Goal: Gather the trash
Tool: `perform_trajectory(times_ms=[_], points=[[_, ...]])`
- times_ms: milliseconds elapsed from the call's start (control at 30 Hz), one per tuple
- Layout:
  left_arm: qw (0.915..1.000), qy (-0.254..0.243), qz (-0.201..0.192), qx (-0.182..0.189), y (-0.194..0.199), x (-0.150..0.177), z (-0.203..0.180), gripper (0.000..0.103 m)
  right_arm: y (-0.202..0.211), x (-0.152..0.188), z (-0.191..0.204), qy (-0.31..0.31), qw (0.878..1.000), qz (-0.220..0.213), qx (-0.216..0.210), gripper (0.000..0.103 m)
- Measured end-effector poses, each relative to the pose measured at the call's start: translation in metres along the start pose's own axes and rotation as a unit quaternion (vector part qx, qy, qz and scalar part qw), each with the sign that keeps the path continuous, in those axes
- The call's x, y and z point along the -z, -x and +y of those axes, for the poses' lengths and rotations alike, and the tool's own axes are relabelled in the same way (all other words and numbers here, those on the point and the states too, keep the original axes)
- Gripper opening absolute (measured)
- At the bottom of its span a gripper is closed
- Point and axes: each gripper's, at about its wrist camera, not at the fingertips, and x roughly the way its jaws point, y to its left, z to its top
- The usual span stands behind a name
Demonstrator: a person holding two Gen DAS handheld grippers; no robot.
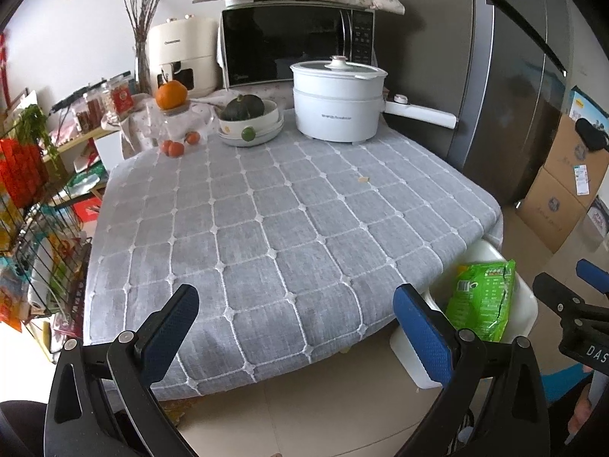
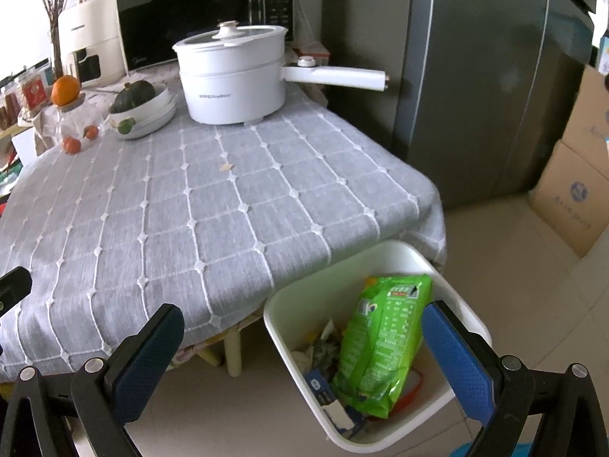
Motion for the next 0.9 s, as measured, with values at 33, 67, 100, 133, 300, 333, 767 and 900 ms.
perform_trajectory(times_ms=[33, 67, 100, 133, 300, 333, 767, 900], points=[[1.0, 0.0, 0.0, -0.001, -0.0001, 0.0, 0.0005, 0.103, -0.0001, 0.0, -0.0003, -0.001, 1.0, 0.0, 0.0, 0.103], [1.0, 0.0, 0.001, -0.003, -0.0003, 0.0, 0.0011, 0.103, -0.0001, -0.0002, -0.0001, 0.001, 1.0, 0.001, 0.0, 0.103], [1.0, 0.001, 0.001, -0.004, -0.0001, 0.0, 0.001, 0.103, -0.0003, -0.0002, -0.0002, 0.002, 1.0, 0.001, 0.001, 0.103], [1.0, 0.001, 0.002, -0.005, -0.0002, 0.0001, 0.0014, 0.103, -0.0005, -0.0001, -0.0001, 0.003, 1.0, 0.002, 0.002, 0.103], [1.0, 0.001, 0.001, -0.007, -0.0001, 0.0001, 0.0017, 0.103, 0.0007, 0.0005, 0.0007, 0.004, 1.0, 0.001, 0.002, 0.103], [1.0, 0.001, 0.001, -0.006, 0.0, 0.0, 0.0019, 0.103, 0.0006, 0.0003, 0.0005, 0.003, 1.0, 0.001, 0.002, 0.103], [1.0, 0.003, 0.007, 0.006, -0.0003, 0.003, -0.0011, 0.103, 0.0017, 0.0011, 0.0016, 0.003, 1.0, 0.0, 0.001, 0.103], [0.9999, 0.007, 0.001, 0.01, 0.0023, 0.0022, -0.001, 0.103, 0.0023, 0.0013, 0.0012, -0.001, 1.0, -0.002, 0.002, 0.103]])
